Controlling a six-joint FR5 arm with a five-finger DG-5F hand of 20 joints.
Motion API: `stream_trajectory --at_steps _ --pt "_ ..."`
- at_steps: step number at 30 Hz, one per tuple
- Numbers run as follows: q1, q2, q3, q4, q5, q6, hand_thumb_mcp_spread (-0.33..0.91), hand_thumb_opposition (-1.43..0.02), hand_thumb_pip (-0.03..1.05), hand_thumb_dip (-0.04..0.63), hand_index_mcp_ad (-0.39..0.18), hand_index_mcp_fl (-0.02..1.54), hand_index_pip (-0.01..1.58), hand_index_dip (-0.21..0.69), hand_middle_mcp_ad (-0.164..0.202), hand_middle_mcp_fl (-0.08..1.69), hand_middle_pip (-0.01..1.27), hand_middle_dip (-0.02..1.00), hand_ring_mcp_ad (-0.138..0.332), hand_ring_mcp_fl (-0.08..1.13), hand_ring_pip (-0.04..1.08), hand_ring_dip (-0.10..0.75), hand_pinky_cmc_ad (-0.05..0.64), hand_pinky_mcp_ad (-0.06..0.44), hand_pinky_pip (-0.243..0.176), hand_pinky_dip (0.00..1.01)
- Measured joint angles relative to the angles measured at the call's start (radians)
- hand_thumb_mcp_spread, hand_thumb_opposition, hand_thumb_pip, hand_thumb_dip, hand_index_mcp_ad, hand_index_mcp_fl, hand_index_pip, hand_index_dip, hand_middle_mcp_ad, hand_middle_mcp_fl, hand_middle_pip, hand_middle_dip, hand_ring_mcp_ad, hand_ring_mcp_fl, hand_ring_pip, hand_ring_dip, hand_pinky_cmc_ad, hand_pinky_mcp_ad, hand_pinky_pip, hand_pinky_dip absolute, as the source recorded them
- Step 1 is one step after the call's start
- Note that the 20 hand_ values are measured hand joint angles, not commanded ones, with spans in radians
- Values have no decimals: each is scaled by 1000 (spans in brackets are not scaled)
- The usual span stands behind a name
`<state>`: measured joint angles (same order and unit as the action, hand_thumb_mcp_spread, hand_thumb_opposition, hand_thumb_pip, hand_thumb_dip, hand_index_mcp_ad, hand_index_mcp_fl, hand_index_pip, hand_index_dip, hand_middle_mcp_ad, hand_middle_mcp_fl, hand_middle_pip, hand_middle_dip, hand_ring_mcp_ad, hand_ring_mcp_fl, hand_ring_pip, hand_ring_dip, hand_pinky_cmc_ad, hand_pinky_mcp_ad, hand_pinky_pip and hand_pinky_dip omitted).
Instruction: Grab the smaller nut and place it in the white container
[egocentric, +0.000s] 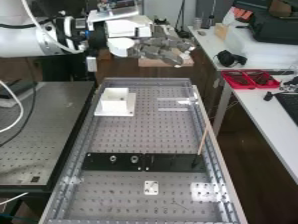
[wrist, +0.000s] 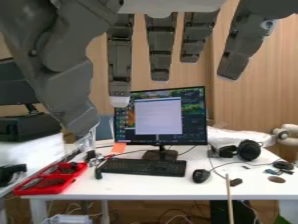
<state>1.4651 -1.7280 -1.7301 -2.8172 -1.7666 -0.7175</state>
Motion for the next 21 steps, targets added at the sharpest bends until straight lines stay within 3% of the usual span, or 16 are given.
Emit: stream_trajectory --at_steps 7,21 --pt "3 -8 73 -52 123 -37 284 -789 754 220 -136 19 1114 94 86 180 117 251 113 -2 99 127 316 297 0 321" --pt "-2 -38 147 -100 161 1 288 -789 749 222 -124 21 1079 94 82 180 117 251 113 -2 101 127 321 297 0 328"
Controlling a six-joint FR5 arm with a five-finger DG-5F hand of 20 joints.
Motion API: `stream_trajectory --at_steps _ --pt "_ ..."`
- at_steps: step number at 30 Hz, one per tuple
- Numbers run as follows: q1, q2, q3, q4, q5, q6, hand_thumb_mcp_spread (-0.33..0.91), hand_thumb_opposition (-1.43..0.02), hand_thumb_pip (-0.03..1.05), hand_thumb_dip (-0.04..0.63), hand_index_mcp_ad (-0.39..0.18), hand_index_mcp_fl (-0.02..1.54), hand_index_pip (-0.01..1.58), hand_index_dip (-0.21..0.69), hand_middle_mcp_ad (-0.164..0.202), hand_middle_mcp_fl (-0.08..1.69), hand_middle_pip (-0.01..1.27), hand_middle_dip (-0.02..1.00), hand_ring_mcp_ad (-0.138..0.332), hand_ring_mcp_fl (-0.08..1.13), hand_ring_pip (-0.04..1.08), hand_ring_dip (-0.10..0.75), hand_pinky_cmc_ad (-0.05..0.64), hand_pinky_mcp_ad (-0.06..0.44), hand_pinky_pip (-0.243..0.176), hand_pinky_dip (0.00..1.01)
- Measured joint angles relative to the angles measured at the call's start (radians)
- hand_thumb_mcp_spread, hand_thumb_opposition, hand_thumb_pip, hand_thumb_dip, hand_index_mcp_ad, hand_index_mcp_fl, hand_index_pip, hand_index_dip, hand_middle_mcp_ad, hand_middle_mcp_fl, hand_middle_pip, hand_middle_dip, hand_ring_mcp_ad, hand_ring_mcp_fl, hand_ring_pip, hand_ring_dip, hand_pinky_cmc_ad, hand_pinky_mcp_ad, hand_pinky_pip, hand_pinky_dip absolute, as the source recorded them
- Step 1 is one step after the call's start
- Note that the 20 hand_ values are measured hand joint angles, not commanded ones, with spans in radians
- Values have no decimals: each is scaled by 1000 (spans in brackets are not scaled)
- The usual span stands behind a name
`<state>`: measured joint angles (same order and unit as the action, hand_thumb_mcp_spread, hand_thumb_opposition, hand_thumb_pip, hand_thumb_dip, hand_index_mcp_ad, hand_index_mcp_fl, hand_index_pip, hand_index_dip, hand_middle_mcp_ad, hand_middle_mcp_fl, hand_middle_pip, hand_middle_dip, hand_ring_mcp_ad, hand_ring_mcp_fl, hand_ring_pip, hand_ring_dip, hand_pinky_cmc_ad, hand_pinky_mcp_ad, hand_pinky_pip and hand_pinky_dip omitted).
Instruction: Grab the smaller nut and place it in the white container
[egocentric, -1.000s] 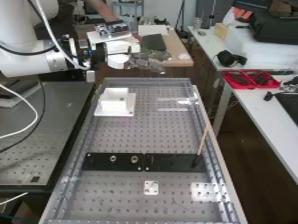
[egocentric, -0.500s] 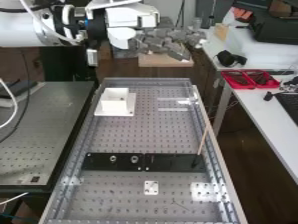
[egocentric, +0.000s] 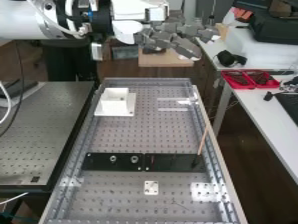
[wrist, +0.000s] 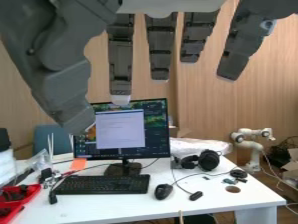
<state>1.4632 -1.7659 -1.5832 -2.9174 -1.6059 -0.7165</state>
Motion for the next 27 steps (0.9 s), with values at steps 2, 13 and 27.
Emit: stream_trajectory --at_steps 2,13,27 --pt "-1 -3 11 -12 -2 4 288 -789 749 218 -124 21 1079 94 82 180 117 251 113 -2 101 127 325 297 0 328" --pt "3 -8 29 -60 -11 12 288 -789 747 222 -126 21 1065 94 82 180 117 251 113 -2 99 127 325 297 0 328" --pt "3 9 16 -87 -17 23 288 -789 738 218 -122 37 948 94 82 183 117 251 113 -2 99 127 325 297 0 328"
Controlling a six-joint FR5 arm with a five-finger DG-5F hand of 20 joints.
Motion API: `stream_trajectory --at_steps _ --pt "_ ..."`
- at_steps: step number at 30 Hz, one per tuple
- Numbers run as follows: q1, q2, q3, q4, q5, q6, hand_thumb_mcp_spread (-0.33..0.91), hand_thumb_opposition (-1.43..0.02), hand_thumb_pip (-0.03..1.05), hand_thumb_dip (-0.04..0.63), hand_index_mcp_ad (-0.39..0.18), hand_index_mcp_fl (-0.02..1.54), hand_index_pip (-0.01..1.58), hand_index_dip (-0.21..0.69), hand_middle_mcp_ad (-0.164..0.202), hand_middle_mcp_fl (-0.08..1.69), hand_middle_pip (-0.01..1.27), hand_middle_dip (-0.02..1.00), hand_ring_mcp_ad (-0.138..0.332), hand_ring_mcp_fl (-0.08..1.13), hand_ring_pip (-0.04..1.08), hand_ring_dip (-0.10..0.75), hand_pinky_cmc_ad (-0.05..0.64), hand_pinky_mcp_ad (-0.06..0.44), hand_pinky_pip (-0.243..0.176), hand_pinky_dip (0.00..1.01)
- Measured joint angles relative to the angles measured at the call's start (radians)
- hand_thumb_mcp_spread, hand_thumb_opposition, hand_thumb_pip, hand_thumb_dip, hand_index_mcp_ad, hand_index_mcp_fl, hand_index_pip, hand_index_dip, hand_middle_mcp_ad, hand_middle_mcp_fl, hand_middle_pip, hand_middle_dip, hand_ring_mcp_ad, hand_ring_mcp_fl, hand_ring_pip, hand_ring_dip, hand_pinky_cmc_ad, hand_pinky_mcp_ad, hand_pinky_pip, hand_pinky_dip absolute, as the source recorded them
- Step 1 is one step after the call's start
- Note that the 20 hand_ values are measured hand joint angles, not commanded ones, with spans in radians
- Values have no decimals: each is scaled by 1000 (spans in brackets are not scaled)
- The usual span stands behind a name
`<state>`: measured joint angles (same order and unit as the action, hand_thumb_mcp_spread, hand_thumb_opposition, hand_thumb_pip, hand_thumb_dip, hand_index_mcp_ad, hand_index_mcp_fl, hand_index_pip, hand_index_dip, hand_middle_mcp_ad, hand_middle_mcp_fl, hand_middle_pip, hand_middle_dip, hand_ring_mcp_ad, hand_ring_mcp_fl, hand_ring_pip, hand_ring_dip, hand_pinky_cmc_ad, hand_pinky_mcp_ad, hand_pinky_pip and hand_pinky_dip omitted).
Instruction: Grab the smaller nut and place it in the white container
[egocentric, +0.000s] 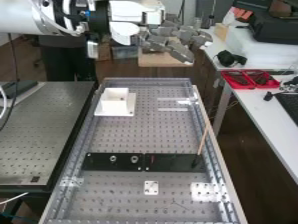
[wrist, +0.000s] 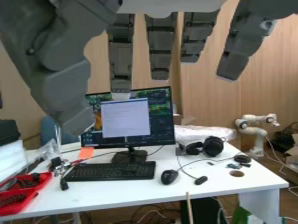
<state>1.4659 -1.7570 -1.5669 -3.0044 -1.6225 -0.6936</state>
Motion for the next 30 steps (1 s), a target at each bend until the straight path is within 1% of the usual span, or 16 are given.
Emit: stream_trajectory --at_steps 16,20,22,26,30 --pt "-13 32 -33 14 -19 -1 288 -789 731 222 -122 52 810 98 86 183 117 251 113 -2 99 131 328 297 0 328" --pt "-14 44 -43 8 -30 -3 284 -789 731 222 -119 54 705 98 86 183 117 251 117 -2 99 127 328 297 0 328" --pt "-15 47 -46 2 -35 -1 288 -789 731 222 -113 86 665 106 82 183 117 251 113 -2 99 127 328 297 0 328" --pt "-17 61 -56 -14 -52 1 288 -789 731 222 -113 94 527 106 82 180 117 251 117 -2 101 127 326 297 0 328" --pt "-21 77 -73 -19 -63 6 288 -789 731 222 -113 124 417 131 82 183 117 251 117 -2 99 127 326 297 0 328"
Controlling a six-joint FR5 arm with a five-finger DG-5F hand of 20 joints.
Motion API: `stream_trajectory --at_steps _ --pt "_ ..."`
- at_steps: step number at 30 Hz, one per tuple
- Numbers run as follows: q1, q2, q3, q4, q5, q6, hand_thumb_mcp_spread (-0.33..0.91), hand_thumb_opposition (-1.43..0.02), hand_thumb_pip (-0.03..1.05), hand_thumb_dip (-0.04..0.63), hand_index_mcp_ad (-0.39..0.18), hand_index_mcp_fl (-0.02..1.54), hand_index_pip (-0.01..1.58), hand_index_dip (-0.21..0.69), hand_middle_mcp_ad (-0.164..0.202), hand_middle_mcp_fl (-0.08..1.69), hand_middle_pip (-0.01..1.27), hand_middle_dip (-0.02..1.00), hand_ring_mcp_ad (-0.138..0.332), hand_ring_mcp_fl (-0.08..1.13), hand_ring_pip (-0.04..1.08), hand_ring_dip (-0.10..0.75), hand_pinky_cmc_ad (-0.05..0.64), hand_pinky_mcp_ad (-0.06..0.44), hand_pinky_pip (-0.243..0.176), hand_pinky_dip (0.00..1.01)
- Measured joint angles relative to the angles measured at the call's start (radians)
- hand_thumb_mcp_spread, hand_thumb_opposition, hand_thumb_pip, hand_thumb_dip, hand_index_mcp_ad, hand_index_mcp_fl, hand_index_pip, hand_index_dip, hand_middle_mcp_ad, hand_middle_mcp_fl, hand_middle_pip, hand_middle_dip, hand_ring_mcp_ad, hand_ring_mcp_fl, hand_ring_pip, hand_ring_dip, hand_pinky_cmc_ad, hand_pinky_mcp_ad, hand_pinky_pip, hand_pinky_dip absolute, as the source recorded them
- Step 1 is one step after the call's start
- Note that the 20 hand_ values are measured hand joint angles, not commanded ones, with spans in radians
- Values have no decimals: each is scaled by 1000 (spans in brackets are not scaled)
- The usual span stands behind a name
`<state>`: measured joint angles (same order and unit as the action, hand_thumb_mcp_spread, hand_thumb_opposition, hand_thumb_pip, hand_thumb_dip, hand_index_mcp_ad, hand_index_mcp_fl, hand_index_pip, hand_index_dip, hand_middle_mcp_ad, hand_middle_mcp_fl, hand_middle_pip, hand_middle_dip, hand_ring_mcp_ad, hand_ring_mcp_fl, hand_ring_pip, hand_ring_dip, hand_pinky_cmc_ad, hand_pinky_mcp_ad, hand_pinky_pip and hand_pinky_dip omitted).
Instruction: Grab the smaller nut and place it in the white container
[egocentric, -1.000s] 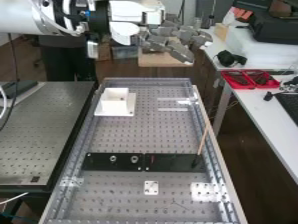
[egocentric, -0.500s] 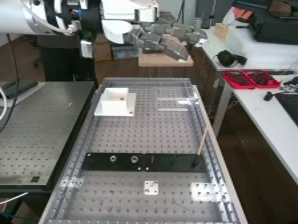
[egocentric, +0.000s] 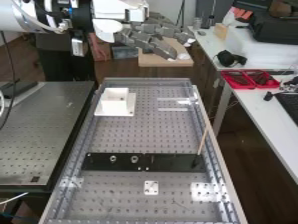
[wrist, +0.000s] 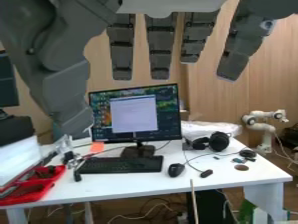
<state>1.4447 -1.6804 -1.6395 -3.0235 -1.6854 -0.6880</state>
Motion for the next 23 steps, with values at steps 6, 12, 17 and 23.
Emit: stream_trajectory --at_steps 6,12,17,23 --pt "-9 19 -28 -7 -18 3 284 -789 731 222 -101 140 225 155 86 183 117 251 119 -2 99 127 326 297 0 328" --pt "-25 30 -44 -17 -32 9 284 -787 709 222 -98 152 147 199 84 180 117 251 126 -5 99 127 330 293 -12 326" --pt "-28 34 -46 -13 -39 -1 284 -787 691 218 -98 187 119 223 84 180 117 251 126 -2 101 131 347 293 -10 326" --pt "-30 29 -47 -15 -39 -1 284 -787 691 218 -96 187 101 239 84 180 117 251 126 -5 99 127 347 293 -10 326"
